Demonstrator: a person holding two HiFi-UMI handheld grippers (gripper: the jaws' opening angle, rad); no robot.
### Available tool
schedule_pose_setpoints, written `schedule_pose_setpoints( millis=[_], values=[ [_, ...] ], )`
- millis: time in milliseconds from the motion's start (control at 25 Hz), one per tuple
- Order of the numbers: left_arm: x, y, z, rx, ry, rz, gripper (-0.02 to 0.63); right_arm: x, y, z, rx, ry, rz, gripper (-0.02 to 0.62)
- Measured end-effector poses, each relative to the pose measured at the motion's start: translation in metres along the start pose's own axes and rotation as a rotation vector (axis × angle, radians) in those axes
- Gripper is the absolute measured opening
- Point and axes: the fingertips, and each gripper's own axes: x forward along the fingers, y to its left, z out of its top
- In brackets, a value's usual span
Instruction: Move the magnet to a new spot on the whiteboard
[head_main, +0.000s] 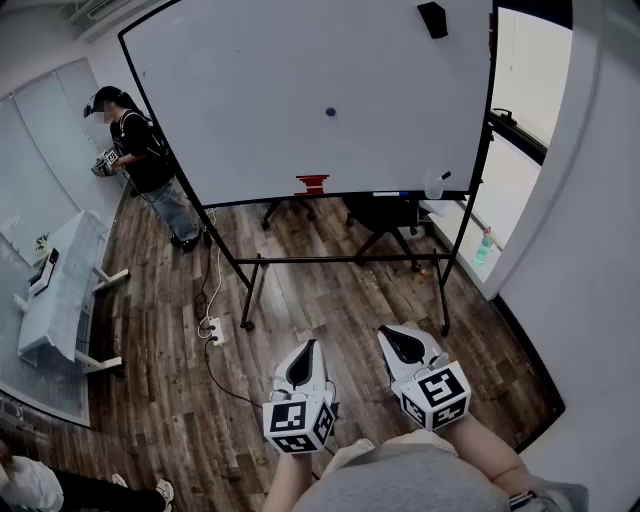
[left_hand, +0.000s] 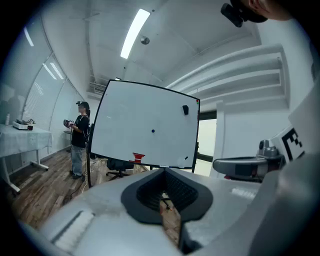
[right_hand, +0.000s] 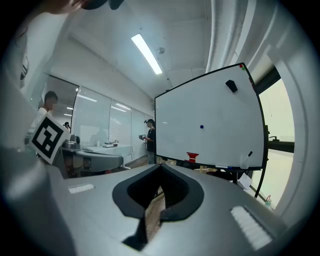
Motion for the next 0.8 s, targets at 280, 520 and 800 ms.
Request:
schedule_pose_setpoints(
  millis=[280, 520, 800],
  values=[
    [-0.004, -0.005, -0.003, 0.004, 0.016, -0.033, 0.003, -0.005, 0.007, -0.002, 0.003, -0.005, -0.021, 0.000],
    [-0.007, -0.002, -0.008, 0.010, 0.027, -0.052, 0.003, -0.005, 0.013, -0.006, 0.004, -0.001, -0.037, 0.000],
    [-0.010, 0.012, -0.009, -0.008, 0.029, -0.051, 0.003, 0.001, 0.026, 0.000, 0.032, -0.033, -0.006, 0.002]
  ],
)
